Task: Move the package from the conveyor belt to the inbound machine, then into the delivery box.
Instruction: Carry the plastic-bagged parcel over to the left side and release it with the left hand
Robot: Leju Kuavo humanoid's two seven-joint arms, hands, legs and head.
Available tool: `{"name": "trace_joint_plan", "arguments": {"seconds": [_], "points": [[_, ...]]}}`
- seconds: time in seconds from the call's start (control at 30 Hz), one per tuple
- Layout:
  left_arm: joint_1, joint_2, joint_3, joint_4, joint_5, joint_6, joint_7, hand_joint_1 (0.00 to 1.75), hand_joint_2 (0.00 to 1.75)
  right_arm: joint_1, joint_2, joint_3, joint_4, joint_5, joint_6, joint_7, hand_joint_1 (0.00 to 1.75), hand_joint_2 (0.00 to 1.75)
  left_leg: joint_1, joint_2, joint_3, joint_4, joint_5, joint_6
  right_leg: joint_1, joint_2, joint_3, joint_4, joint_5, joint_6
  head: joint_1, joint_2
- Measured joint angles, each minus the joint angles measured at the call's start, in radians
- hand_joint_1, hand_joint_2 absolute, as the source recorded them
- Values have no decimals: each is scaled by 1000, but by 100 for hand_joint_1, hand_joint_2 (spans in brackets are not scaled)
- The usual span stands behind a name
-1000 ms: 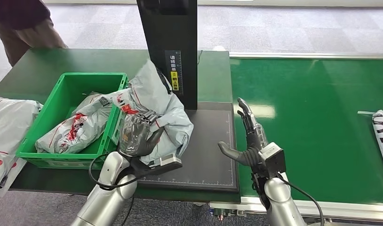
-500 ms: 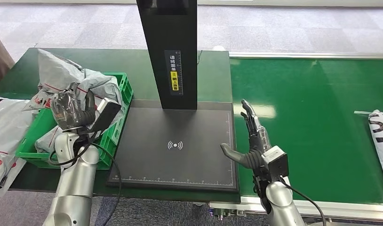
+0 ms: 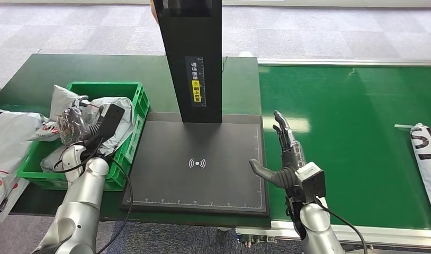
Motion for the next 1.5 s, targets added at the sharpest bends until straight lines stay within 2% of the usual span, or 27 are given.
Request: {"name": "trace_joint_plan", "arguments": {"seconds": [0.07,0.13,0.27,0.33,0.4,0.53,0.6,0.67,0.73,0.83,0.93,1.07,1.17,1.27,1.5], "points": [[0,-1,-2,3,11,1,-20,0,0,-2,0,0,0,0,0,0,0,175,0,0,0,0,0,0,0,0,0,0,0,0,0,0],[4,-6,0,-12,35,2,-88,0,0,-5,0,0,1,0,0,0,0,175,0,0,0,0,0,0,0,0,0,0,0,0,0,0],[18,-53,59,-116,122,3,-376,0,0,-16,0,0,9,-2,0,1,0,175,0,0,0,0,0,0,0,0,0,0,0,0,0,0],[29,-84,97,-185,178,3,-482,0,0,-23,0,2,15,-8,0,0,0,175,0,0,0,0,0,0,0,0,0,0,0,0,0,0],[52,-110,112,-267,241,3,-525,0,0,-27,0,4,21,-15,-1,-2,0,175,0,1,0,0,0,0,0,1,0,0,0,0,0,0],[104,-149,107,-413,328,3,-536,0,0,-30,0,9,33,-19,-5,-10,0,175,0,0,0,0,0,0,0,-1,0,0,0,-1,0,0],[123,-162,92,-455,407,-2,-537,0,87,-30,0,11,37,-21,-9,-14,0,175,0,0,0,0,0,0,0,-1,0,0,-1,-1,0,0],[138,-165,52,-467,585,-46,-534,0,175,-31,-1,11,39,-32,-15,-15,0,175,0,0,0,0,0,0,0,-1,0,0,-1,-1,0,0],[152,-156,-29,-457,825,-151,-502,0,175,-33,-3,11,41,-50,-21,-14,0,175,0,-1,0,0,0,0,0,-2,0,0,-1,-1,0,0],[177,-124,-183,-442,1091,-377,-419,0,175,-42,-9,11,50,-70,-13,0,0,175,0,-2,0,0,0,0,0,-3,0,0,0,-1,0,0],[205,-89,-311,-429,1230,-583,-367,0,175,-52,-13,11,75,-78,0,30,0,175,0,0,0,0,0,0,0,-1,0,0,1,-2,0,0],[241,-56,-444,-391,1320,-769,-305,0,175,-70,-13,11,129,-114,36,78,0,175,0,0,0,0,0,0,0,-1,0,0,0,-2,0,0],[257,-44,-513,-349,1353,-833,-275,0,175,-84,-13,11,177,-156,74,99,0,175,0,0,0,0,0,0,0,-1,0,0,0,-2,0,0],[265,-38,-556,-313,1356,-846,-268,0,175,-88,-13,11,211,-205,113,111,0,175,0,0,0,0,0,0,0,-1,0,0,0,-3,0,0],[302,-30,-601,-283,1403,-927,-268,0,175,-80,-12,6,236,-252,153,138,0,175,0,0,0,-1,0,0,0,-1,0,0,0,-3,0,0]]}}
